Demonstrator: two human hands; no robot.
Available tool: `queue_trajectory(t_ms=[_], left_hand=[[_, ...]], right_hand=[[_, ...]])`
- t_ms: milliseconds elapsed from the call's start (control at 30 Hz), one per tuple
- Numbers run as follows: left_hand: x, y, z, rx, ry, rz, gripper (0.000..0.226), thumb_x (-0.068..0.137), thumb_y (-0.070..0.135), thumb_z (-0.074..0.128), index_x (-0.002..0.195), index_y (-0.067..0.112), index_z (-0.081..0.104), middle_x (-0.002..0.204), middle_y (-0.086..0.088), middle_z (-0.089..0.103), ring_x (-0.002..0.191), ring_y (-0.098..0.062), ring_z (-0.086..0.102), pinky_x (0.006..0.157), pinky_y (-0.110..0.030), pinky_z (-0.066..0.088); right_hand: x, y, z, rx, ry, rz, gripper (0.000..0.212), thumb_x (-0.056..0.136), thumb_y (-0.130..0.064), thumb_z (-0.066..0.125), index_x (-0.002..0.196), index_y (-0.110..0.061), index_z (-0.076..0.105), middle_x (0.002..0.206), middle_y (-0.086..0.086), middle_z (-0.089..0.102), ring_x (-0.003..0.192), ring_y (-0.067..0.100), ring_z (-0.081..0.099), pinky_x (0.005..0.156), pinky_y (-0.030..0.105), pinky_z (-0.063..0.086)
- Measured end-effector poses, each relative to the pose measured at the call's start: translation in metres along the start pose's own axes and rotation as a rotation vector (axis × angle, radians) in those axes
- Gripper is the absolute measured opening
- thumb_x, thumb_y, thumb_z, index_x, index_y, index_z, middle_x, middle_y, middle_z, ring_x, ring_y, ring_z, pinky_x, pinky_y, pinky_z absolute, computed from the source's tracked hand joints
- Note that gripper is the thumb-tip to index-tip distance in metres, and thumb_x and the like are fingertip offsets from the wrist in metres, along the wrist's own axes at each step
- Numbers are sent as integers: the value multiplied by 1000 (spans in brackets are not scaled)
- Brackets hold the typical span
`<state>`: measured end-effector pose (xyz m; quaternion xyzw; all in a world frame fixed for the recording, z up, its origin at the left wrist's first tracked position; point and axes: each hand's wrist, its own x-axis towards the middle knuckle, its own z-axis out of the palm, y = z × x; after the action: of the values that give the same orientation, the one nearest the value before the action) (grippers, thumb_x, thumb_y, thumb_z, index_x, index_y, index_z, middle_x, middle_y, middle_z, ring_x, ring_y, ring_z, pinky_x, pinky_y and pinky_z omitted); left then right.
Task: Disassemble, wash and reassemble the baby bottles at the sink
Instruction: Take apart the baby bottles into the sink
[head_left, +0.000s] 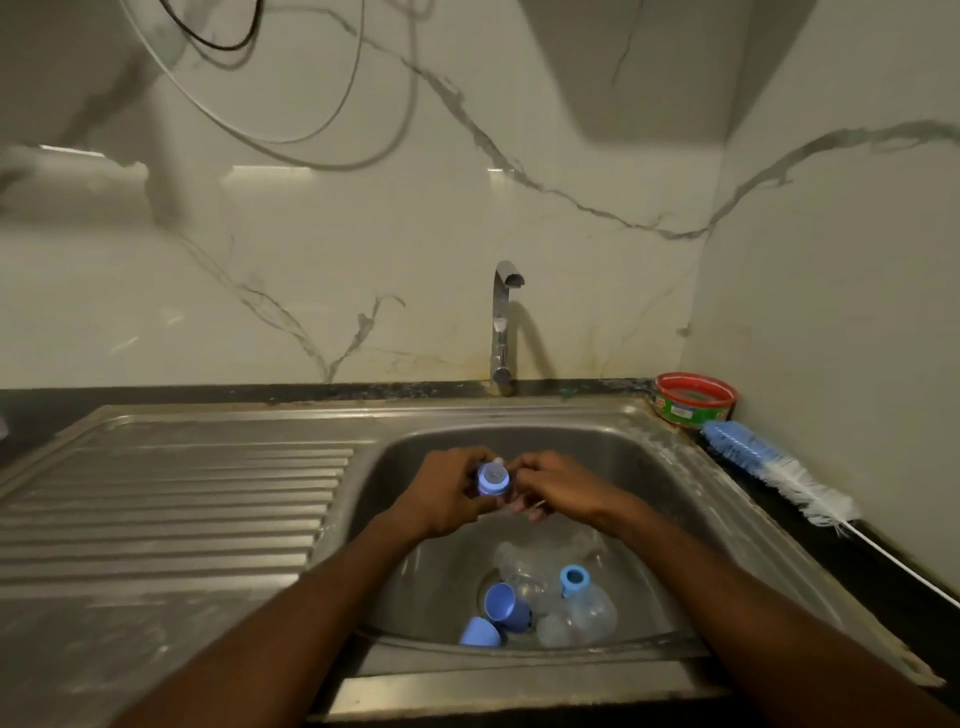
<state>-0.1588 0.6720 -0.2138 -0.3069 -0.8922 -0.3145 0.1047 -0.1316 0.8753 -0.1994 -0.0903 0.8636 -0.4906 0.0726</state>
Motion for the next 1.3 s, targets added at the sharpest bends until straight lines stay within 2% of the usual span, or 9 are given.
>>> queue_trajectory(t_ms=[100,267,400,500,600,833,967,1167,1300], left_hand=[[0,4,-1,-64,63,31,47,80,33,84,124,24,69,110,8,73,93,1,67,82,-14,54],[5,8,-1,-119,37,-35,58,88,29,75,143,21,58,132,3,68,117,-6,64,104,-25,49],[6,9,-3,-318,36,-91,30,100,27,62,129,21,67,117,5,73,105,-3,70,93,-24,56],[6,8,-3,-452,-4,-161,25,100,30,63,122,22,73,104,4,78,96,-8,74,89,-30,60],[4,10,-5,-413,23,-166,20,99,32,63,113,25,76,92,5,78,85,-3,73,79,-19,57],[3,15,-4,-322,9,-109,30,95,42,67,117,22,73,91,13,74,85,5,69,72,-9,51],[4,18,-2,-305,14,-110,18,96,44,64,102,28,70,83,13,71,79,6,68,69,-7,50],[2,16,-6,-256,64,-149,22,98,44,62,83,30,70,72,7,72,69,0,69,68,-15,53],[1,17,-10,-247,111,-180,30,95,47,65,87,21,76,71,1,74,67,-7,69,69,-20,55]], right_hand=[[7,1,4,232,24,-10,21,104,-22,54,115,-9,64,95,17,76,89,31,75,88,46,60],[8,-4,0,375,121,-58,29,92,-19,74,114,-2,65,98,16,76,89,31,75,84,41,62],[5,-7,-1,407,156,-69,29,93,-18,73,117,-4,67,101,15,76,90,28,75,83,37,61],[4,-8,2,407,142,-81,24,93,-16,73,114,-5,71,99,14,77,90,24,75,83,34,61],[4,-8,2,384,158,-88,28,89,-17,78,113,-4,72,96,14,77,88,22,75,78,30,60],[-9,-14,-7,271,208,-84,31,81,-17,85,106,-7,70,83,10,77,78,22,76,70,30,62],[-9,-14,-5,230,227,-100,29,84,-19,83,105,-9,67,82,8,77,76,24,77,71,34,63],[-7,-15,2,256,188,-150,24,91,-19,75,112,-8,69,90,9,78,84,27,76,78,38,63],[-8,-20,8,364,155,-138,20,95,-11,68,114,-6,70,98,14,77,91,29,75,85,36,61]])
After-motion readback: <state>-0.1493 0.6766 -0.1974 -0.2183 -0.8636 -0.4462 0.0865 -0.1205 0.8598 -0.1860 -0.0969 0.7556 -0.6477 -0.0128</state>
